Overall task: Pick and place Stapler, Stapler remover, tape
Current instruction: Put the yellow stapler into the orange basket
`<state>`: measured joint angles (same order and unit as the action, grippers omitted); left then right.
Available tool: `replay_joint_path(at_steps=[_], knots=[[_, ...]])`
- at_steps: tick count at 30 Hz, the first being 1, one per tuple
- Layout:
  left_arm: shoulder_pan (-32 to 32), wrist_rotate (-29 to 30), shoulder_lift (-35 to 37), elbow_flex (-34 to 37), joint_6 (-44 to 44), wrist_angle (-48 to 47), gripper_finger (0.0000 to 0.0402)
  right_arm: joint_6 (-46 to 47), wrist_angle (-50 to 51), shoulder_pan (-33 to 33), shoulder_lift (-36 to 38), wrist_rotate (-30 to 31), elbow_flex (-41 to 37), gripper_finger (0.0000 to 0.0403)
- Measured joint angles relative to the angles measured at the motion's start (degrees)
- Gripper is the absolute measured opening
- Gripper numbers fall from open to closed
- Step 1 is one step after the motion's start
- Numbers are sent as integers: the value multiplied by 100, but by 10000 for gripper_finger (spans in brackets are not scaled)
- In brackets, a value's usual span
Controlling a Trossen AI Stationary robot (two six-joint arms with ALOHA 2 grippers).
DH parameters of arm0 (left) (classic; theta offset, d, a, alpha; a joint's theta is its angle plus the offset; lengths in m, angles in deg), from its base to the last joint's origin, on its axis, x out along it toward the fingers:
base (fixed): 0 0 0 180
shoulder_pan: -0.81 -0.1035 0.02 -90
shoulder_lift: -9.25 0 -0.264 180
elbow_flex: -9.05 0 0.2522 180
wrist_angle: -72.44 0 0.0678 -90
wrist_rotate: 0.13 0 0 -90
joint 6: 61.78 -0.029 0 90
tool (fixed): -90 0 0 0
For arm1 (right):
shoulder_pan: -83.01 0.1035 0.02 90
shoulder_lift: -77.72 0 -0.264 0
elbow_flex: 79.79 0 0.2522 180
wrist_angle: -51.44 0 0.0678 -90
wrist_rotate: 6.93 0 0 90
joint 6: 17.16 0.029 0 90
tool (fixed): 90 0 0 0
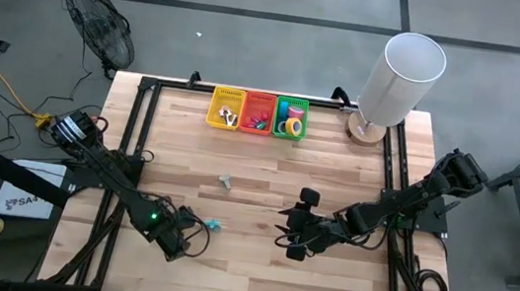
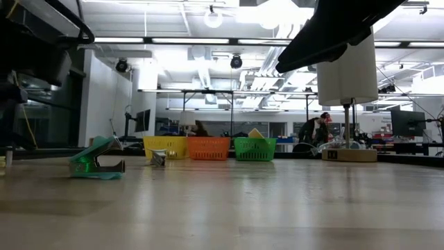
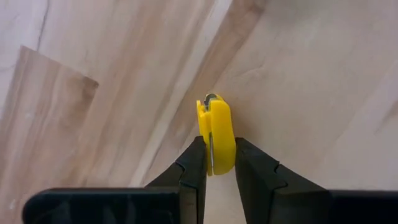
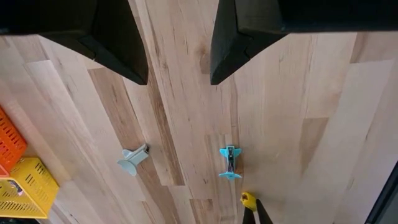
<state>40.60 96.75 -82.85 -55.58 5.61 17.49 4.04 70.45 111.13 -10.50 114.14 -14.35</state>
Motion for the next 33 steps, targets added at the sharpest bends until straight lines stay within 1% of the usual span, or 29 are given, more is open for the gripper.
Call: replay_joint_path(at_steps=[3,7,14,26,33], knots=[[-173,22,0,0,-205,-28,59,-1,0,0,0,0,0,165],[-569,9,0,-8,-706,-38,59,86,0,1,0,0,0,165],[-1402,-51,0,-269,-1917,-115,58,94,0,2,0,0,-2,165],[-2931,-86,0,-755,-3973,-78,58,528,5,7,0,11,0,165],[-3630,-186,0,-1302,-5139,-72,58,776,28,7,0,95,0,165]])
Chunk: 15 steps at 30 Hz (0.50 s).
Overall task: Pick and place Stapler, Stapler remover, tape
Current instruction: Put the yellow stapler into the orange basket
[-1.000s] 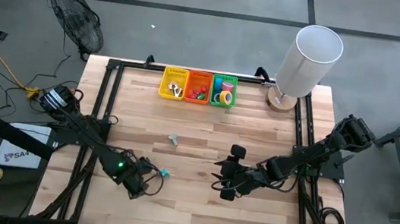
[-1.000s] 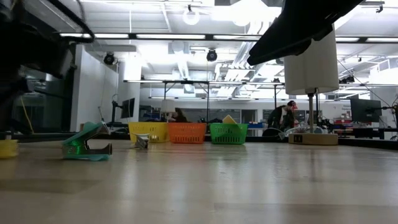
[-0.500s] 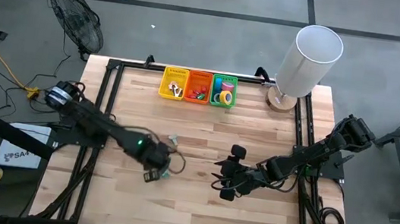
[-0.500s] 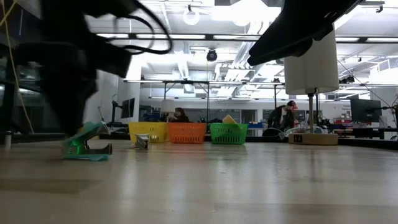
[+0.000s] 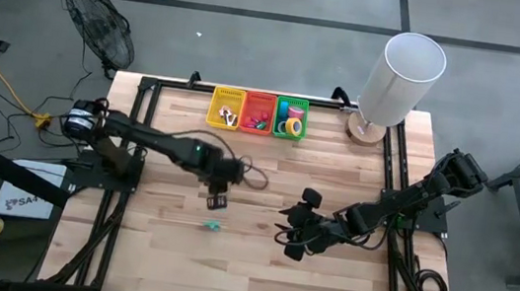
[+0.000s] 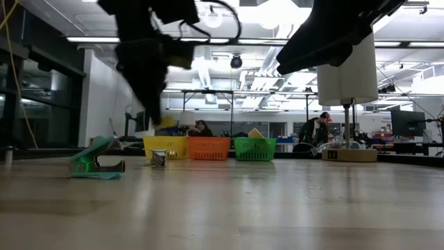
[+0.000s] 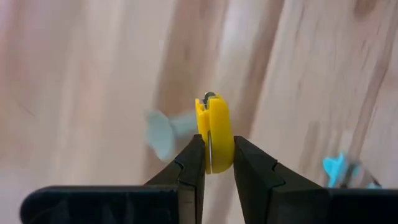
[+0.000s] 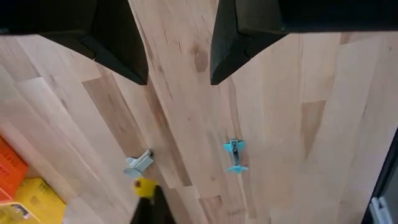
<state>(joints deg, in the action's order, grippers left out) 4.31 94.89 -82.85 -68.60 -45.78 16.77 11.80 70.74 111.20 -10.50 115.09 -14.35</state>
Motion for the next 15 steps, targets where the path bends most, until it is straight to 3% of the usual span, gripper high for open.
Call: replay_joint_path(at_steps=[8,15], knots=[[-855,-43,0,-667,-1041,18,58,106,22,0,0,250,-2,165],[-1708,-509,0,-838,-1893,333,58,11,22,-2,0,255,-2,165]])
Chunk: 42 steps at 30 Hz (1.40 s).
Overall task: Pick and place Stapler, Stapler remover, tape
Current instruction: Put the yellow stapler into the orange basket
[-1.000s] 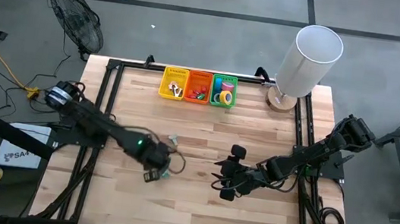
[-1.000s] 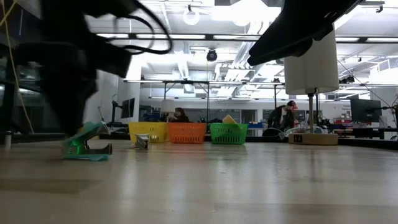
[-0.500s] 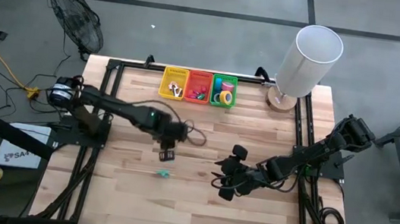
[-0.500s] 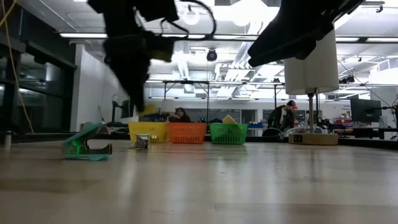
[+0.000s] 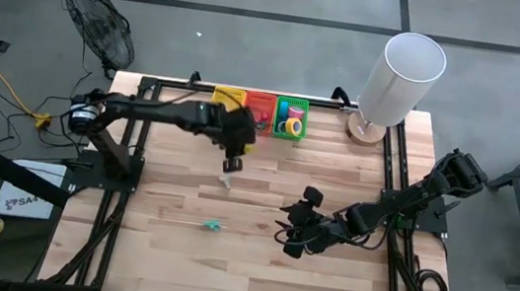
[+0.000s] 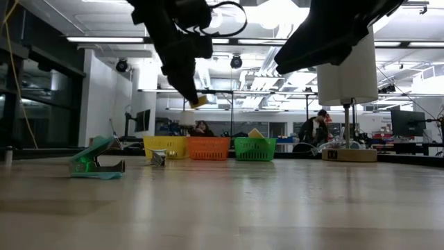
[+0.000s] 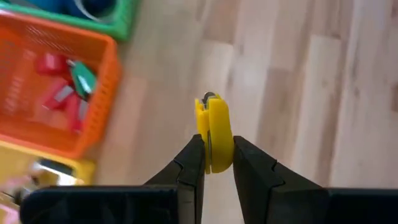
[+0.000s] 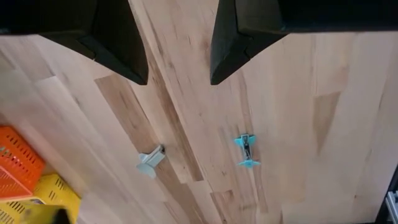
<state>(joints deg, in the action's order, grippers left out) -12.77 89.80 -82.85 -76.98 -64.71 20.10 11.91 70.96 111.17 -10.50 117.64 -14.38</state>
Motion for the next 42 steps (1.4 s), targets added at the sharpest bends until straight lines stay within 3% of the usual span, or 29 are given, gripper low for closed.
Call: replay_joint_path(at_steps=[21,26,42], knots=[[-1622,-174,0,0,-2989,1207,58,-329,175,-4,0,949,0,165],[-1761,-270,-285,-3,-3178,1467,58,-383,174,-61,0,1198,0,165],[-1907,-347,-1275,0,-3130,1882,58,-404,304,-280,0,915,0,165]])
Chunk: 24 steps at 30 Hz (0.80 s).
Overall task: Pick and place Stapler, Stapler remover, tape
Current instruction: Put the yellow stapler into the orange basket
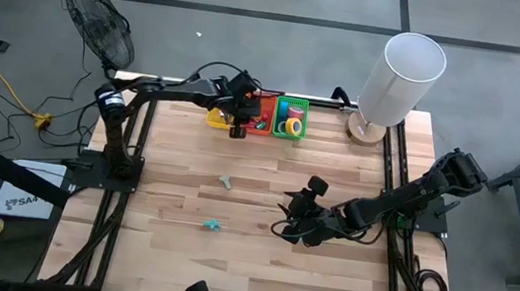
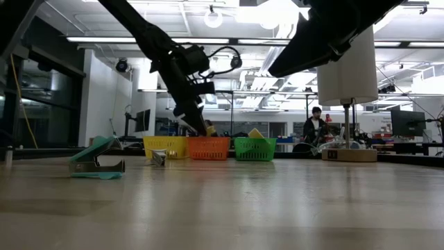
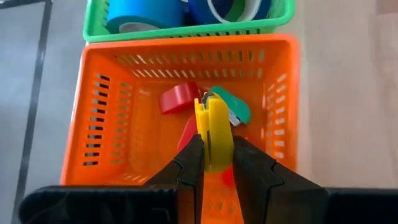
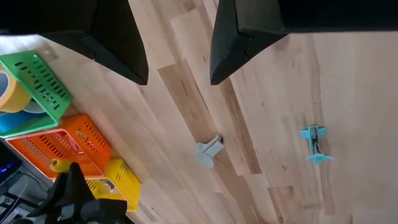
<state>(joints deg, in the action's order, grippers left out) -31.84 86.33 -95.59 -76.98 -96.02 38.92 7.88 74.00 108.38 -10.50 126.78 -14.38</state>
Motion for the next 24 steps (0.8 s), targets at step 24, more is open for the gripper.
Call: replay_joint_path(at_steps=[24], knots=[[3,218,-26,0,-6,39,101,0,89,-2,0,-135,0,165]])
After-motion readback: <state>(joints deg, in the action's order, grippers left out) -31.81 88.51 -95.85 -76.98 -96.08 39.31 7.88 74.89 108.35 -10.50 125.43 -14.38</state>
